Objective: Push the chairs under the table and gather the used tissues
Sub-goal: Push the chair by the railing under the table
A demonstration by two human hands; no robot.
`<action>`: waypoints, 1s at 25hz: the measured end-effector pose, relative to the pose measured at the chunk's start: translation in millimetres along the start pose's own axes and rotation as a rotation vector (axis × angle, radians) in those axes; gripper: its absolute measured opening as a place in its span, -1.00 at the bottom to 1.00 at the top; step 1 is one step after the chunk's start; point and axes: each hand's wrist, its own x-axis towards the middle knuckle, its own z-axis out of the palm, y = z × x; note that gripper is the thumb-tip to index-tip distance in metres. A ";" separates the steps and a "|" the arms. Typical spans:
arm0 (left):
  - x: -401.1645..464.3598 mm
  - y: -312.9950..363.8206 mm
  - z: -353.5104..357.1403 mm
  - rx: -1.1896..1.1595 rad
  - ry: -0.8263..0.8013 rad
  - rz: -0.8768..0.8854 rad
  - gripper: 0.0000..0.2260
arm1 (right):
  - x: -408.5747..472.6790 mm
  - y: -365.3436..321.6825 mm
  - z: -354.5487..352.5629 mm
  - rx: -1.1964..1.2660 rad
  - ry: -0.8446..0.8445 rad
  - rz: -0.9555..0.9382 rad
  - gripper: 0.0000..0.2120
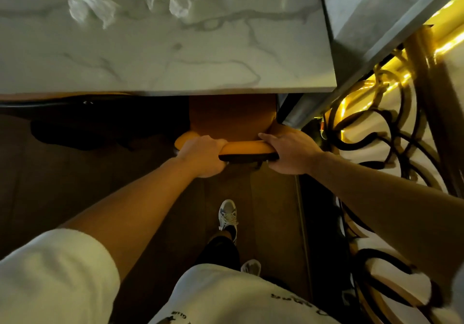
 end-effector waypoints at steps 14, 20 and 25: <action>14.0 5.8 14.4 0.095 0.081 -0.060 -0.29 | 14.0 -2.5 9.5 -0.126 0.095 -0.047 -0.48; 36.3 -5.1 6.5 0.114 0.005 0.054 -0.34 | 26.3 8.2 4.8 -0.140 0.121 -0.066 -0.47; 47.2 -13.1 -5.6 0.129 0.067 0.091 -0.36 | 39.1 14.4 -0.7 -0.136 0.145 -0.068 -0.43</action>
